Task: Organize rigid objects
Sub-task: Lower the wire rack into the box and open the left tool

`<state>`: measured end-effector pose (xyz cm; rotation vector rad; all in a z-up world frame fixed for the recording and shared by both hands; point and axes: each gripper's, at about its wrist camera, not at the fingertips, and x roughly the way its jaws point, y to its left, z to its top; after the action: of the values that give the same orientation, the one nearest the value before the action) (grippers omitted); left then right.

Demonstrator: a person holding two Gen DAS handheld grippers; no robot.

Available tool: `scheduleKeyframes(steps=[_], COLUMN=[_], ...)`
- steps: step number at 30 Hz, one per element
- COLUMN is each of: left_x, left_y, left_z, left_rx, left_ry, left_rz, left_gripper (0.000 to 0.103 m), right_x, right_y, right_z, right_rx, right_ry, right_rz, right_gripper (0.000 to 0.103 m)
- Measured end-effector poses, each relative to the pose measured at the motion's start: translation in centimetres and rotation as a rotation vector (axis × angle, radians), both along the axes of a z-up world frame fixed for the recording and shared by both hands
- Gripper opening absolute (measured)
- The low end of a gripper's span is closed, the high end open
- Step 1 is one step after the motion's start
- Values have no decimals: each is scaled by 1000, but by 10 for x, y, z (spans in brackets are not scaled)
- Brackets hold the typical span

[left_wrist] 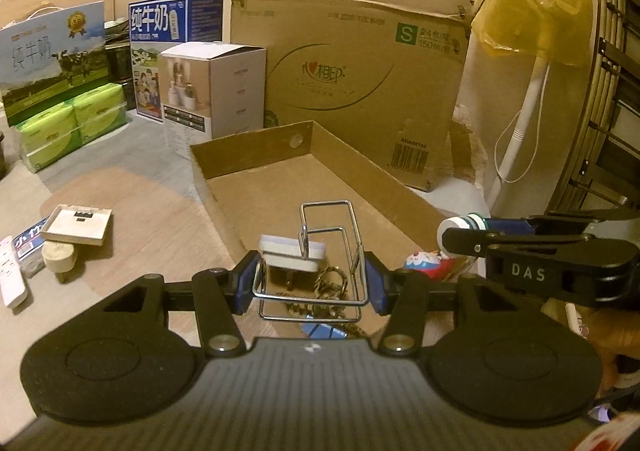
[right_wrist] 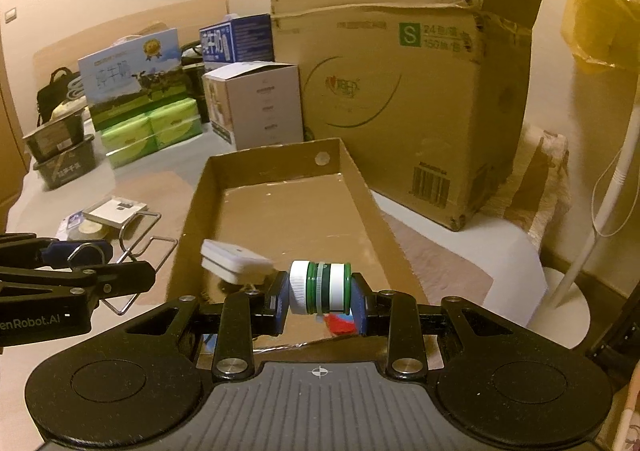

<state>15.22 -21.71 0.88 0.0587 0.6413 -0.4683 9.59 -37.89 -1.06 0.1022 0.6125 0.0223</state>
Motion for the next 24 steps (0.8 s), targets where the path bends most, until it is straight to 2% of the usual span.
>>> scheduleKeyframes(steps=[24], left_x=[81], left_y=[-50], left_z=[-20], left_rx=[-19], left_ry=[40], left_rz=[-21], left_gripper=[50], right_x=[61], right_y=[-39], right_z=[-21], right_rx=[28], right_ry=[29], right_rz=[1], right_gripper=[32])
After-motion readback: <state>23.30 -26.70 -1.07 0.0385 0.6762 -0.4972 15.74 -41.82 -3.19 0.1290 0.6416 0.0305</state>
